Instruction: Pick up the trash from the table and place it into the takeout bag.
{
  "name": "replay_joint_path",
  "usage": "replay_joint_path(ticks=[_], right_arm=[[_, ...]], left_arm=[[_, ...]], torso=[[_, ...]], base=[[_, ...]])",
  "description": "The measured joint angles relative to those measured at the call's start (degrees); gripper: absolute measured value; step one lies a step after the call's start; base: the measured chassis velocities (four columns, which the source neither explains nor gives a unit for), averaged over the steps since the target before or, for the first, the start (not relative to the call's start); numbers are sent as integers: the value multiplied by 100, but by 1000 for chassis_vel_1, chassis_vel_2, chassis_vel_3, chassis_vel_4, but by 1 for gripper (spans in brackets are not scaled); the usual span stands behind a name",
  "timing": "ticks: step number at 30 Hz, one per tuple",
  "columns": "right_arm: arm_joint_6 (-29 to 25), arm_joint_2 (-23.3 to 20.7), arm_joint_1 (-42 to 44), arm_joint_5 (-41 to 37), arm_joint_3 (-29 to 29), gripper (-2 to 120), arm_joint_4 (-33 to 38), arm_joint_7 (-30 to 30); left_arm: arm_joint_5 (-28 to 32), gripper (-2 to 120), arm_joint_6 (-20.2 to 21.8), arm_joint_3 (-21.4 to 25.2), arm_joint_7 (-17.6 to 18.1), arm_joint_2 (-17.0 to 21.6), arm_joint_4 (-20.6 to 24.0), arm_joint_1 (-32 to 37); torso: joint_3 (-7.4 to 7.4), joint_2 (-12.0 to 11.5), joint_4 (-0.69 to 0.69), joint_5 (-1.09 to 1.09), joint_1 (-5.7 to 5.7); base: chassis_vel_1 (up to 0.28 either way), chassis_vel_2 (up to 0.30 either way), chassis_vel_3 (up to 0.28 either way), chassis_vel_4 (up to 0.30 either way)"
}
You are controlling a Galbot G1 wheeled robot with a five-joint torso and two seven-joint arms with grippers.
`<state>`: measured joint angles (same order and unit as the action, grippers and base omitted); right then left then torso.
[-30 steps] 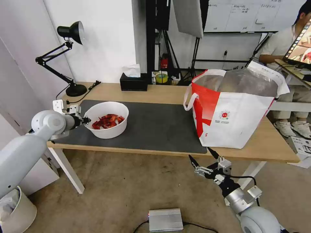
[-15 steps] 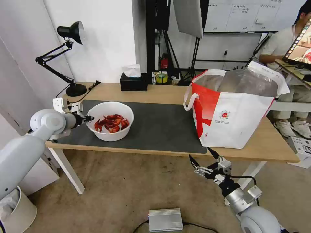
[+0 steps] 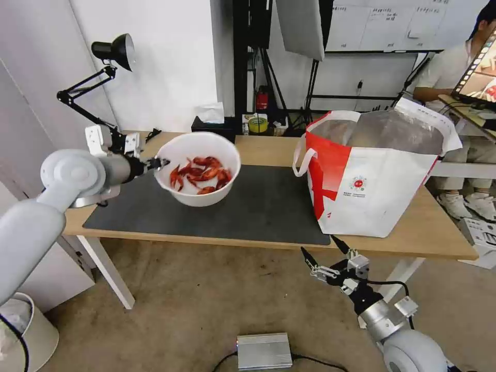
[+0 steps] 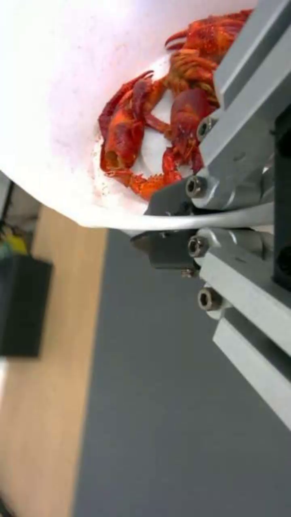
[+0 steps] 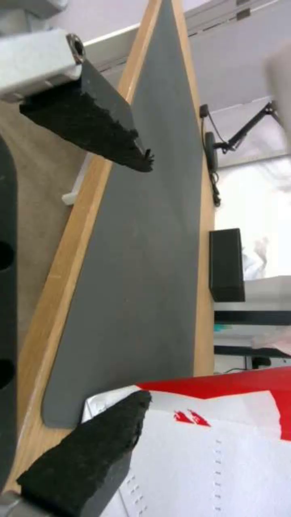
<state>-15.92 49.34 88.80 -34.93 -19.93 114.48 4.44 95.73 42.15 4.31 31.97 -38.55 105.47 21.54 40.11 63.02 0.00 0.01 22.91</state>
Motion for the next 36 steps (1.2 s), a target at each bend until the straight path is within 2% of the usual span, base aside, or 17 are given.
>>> replay_joint_path(ticks=[6, 13, 19, 27, 30, 31, 34, 36], right_arm=[[0, 0, 0, 0, 0, 100, 0, 0], [0, 0, 0, 0, 0, 100, 0, 0], [0, 0, 0, 0, 0, 100, 0, 0], [0, 0, 0, 0, 0, 100, 0, 0], [0, 0, 0, 0, 0, 100, 0, 0], [0, 0, 0, 0, 0, 100, 0, 0], [0, 0, 0, 0, 0, 100, 0, 0], [0, 0, 0, 0, 0, 100, 0, 0]], left_arm=[[367, 0, 0, -274, 215, -163, 171, -605], [586, 0, 0, -826, 441, -525, -76, -1238], [608, 0, 0, -1411, 498, -992, -538, -1968], [605, 0, -2, -1777, 572, -1528, -1096, -2730], [612, 0, -3, -1974, 654, -1950, -1439, -3057], [612, 0, -3, -1974, 654, -1950, -1439, -3057], [589, 0, -2, -2150, 704, -2407, -1779, -3249], [560, 0, -2, -2208, 715, -2547, -1888, -3300]], torso=[[0, 0, 1, 0, 0], [0, 0, 1, 0, 0], [1, 0, 0, 0, 1], [0, 0, 1, 1, 1], [0, 0, 0, 1, 1], [0, 0, 0, 1, 1], [0, -1, -1, 1, 1], [0, 0, -1, 1, 2]], base=[[0, 0, 0, 0], [0, 0, 0, 0], [0, 0, 0, 0], [0, 0, 0, 0], [0, 0, 0, 0], [0, 0, 0, 0], [0, 0, 0, 0], [0, 0, 0, 0]])
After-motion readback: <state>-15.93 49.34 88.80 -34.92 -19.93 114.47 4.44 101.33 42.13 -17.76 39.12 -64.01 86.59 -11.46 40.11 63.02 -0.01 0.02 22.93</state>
